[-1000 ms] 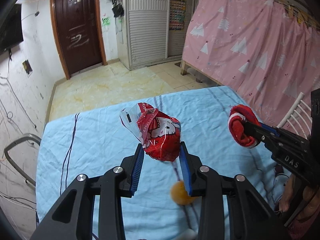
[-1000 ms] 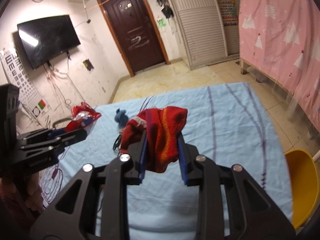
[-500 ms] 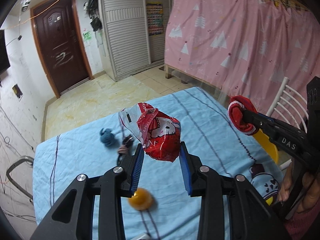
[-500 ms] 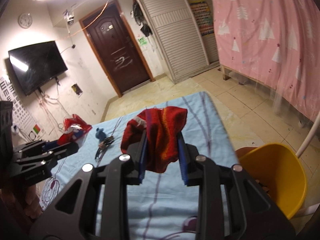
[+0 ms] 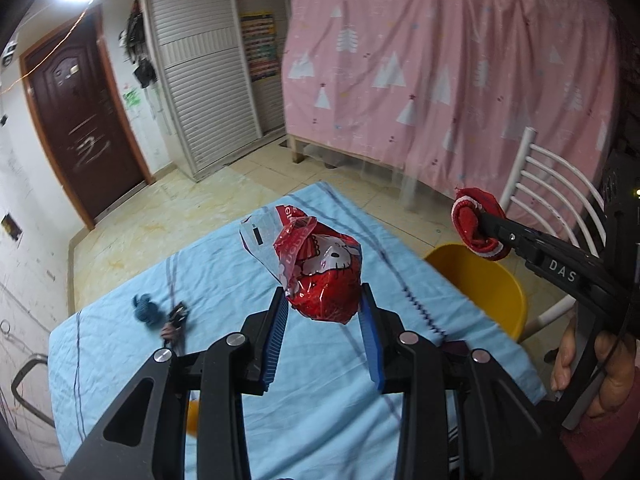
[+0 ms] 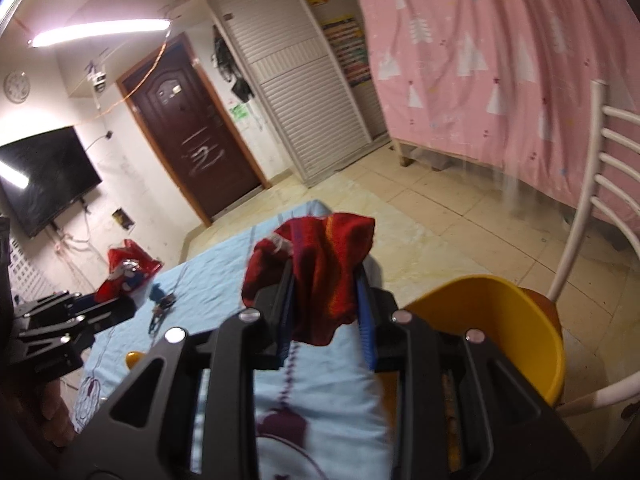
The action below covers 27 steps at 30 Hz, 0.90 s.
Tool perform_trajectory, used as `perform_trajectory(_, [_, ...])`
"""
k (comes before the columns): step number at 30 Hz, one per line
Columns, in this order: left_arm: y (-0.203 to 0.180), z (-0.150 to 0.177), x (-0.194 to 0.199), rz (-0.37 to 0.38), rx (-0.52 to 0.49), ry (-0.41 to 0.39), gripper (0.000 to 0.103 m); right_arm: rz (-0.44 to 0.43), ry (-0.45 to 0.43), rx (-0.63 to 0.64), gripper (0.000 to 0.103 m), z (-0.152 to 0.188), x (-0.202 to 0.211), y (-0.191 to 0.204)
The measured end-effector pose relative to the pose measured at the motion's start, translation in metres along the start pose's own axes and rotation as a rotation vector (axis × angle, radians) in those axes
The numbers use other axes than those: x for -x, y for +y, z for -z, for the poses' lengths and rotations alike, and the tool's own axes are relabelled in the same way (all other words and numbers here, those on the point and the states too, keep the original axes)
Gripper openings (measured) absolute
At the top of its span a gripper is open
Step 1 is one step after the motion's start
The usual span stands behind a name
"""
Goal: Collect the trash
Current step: 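Carry both items to the yellow bucket and open the right gripper over it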
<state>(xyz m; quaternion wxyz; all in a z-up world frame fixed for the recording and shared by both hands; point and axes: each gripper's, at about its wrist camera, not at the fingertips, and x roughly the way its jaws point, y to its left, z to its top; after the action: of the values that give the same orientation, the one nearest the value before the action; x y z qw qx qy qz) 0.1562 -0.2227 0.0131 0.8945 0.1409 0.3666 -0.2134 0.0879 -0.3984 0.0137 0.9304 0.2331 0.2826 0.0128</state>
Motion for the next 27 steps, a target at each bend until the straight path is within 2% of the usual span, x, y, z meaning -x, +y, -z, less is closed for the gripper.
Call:
perform_trajectory(10, [-0.047,-0.01,-0.014,0.05,-0.074,0.019,0.027,0.106,-0.034,-0.056,0.026,0.004,0.014,-0.048])
perform_trajectory(17, [-0.071,-0.014,-0.026,0.068,-0.109,0.039,0.027,0.142,-0.024,-0.093,0.026,0.008,0.009,-0.073])
perform_trajectory(22, [-0.09,-0.018,-0.036,0.096,-0.132,0.059,0.027,0.156,-0.021,-0.132,0.038,0.012,0.01,-0.086])
perform_trajectory(27, [-0.11,-0.022,-0.047,0.146,-0.147,0.083,0.027,0.154,-0.042,-0.171,0.038,0.014,0.016,-0.1])
